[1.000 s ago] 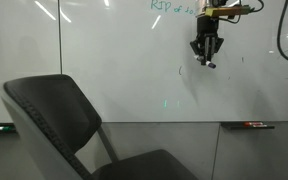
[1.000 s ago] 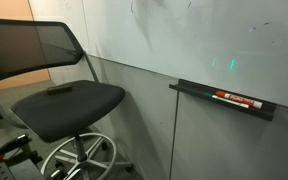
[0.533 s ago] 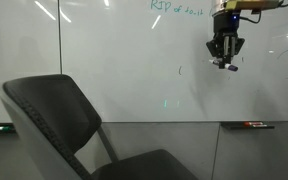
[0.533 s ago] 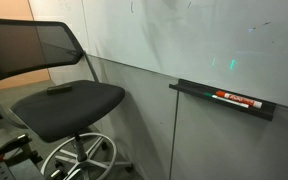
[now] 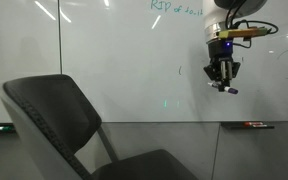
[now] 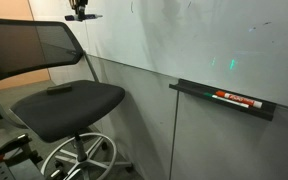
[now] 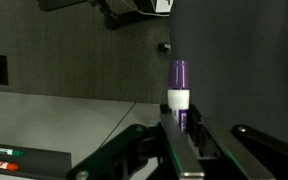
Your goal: Use the marker on the chair to draw a smiley face on the whiteboard
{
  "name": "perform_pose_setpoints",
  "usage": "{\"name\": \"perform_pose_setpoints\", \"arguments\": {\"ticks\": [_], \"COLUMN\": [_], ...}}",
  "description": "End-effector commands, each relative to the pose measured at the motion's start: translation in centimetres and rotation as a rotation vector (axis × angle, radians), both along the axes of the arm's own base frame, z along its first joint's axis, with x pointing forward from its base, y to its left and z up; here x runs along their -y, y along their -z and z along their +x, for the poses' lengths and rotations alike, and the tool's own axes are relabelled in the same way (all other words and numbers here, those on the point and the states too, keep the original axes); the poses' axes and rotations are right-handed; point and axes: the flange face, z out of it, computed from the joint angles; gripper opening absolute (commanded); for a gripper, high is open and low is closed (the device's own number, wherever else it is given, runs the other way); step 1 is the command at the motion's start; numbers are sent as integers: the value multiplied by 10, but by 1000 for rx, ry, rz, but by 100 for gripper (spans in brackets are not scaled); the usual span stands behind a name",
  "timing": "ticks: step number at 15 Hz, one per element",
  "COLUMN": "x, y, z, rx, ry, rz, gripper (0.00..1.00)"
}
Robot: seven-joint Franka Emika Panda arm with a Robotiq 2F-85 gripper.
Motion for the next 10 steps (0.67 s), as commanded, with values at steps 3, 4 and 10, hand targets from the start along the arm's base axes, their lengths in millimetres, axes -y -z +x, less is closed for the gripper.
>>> {"name": "perform_pose_setpoints", "arguments": {"ticks": [3,4,10], "x": [-2,1,29], "y": [-2,-5,-32], "z": [34,39,66], "rx": [49,60,146], "ry": [-53,-57,-61], "rz": [-20,-30,-113], "gripper": [6,6,6]}}
